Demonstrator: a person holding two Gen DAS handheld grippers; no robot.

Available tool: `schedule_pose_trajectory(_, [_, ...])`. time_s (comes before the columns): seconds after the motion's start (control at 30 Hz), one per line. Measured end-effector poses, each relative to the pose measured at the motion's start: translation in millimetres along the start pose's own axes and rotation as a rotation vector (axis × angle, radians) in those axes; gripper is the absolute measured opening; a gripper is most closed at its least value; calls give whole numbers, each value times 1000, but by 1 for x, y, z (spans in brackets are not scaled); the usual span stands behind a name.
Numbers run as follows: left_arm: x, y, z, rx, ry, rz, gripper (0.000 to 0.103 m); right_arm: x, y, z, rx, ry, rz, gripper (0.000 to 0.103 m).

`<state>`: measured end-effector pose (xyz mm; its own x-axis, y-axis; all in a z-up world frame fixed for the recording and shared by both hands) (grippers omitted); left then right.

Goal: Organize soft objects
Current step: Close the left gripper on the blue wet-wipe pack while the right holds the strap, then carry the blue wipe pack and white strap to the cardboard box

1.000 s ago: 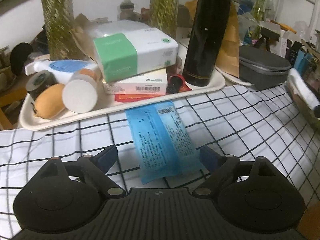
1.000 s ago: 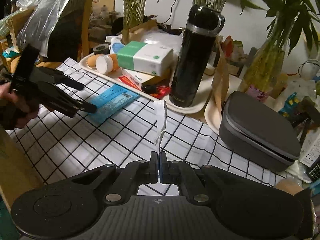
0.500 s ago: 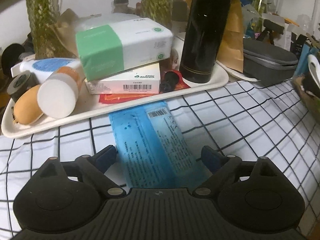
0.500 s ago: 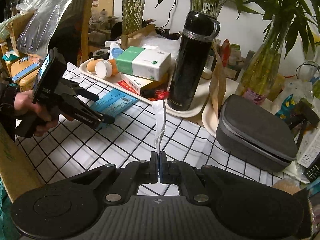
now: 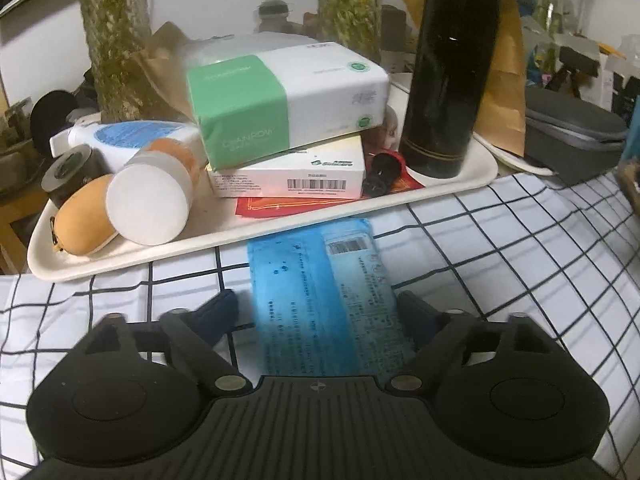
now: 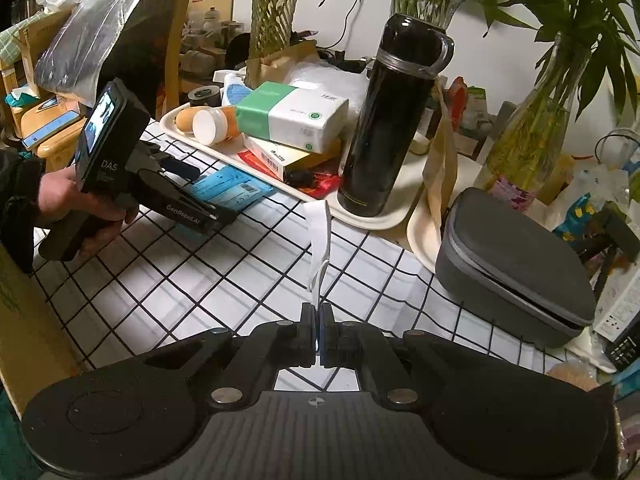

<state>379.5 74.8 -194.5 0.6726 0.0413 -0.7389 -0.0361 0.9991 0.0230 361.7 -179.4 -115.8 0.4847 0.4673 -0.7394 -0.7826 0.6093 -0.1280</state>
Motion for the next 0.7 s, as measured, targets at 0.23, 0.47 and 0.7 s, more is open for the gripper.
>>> schedule_pose_trajectory(0.23, [-5, 3, 2, 29, 49, -46, 67, 2, 1, 0, 3, 11, 6, 4])
schedule_pose_trajectory(0.47, [-23, 11, 4, 36, 65, -113, 62, 2, -6, -5, 55, 27, 9, 4])
schedule_pose_trajectory(0.7, [-59, 16, 6, 63, 6, -137, 62, -6, -7, -10, 102, 26, 15, 4])
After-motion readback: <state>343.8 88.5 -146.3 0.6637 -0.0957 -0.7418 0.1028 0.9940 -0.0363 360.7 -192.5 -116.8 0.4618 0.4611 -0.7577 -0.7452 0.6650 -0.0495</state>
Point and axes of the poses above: each gripper's, at about its wrist camera, not at the fingertips, and x roughly the way its jaws point, y to its left, z to its top, the point moved 2 cm from there along x, roughly the way its jaws point, and after that the axes turned 2 degrees about y, right-handed, at the moved point
